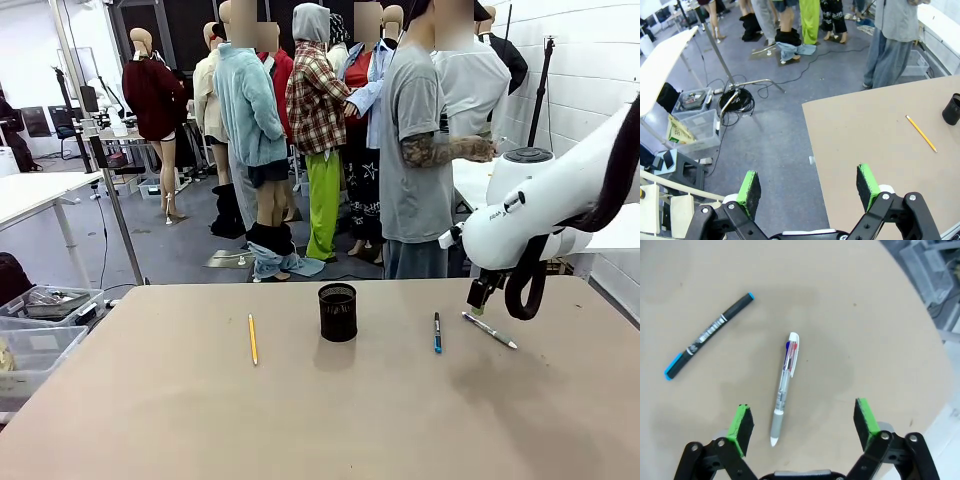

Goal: Place the pens into the pen holder.
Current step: Pick up a writing instrument from the table and place it into the Pen holder.

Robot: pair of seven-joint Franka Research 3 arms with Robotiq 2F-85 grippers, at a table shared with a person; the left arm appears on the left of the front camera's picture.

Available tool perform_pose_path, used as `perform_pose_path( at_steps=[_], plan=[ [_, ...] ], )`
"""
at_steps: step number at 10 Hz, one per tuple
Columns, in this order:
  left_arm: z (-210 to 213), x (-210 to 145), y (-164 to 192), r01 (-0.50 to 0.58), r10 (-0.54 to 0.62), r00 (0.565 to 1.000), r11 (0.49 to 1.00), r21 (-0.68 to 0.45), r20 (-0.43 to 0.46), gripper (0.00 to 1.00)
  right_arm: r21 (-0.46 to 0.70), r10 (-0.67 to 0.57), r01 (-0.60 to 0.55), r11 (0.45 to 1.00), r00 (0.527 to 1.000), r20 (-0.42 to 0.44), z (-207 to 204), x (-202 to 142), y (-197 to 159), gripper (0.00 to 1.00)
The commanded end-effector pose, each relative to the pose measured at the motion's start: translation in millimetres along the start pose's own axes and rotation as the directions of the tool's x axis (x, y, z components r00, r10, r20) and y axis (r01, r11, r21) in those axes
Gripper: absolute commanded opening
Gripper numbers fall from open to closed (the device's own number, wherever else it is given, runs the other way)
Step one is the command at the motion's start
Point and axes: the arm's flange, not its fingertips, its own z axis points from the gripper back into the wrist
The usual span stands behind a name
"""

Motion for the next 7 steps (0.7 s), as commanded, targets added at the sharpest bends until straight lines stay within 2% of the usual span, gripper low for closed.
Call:
perform_pose_path(
  at_steps=[1,6,7],
  plan=[
    [-1,2,0,-0.016,0.016,1.000,1.000,0.014,0.006,1.00,0.056,0.021,-0.020,0.998,0.999,-0.033,-13,7,-9,1.00],
    [-1,2,0,-0.016,0.016,1.000,1.000,0.014,0.006,1.00,0.168,0.018,-0.004,0.986,0.997,-0.080,-42,6,-17,1.00],
    [-1,2,0,-0.016,0.016,1.000,1.000,0.014,0.006,1.00,0.180,0.017,-0.001,0.984,0.996,-0.088,-45,7,-19,0.93]
  ],
)
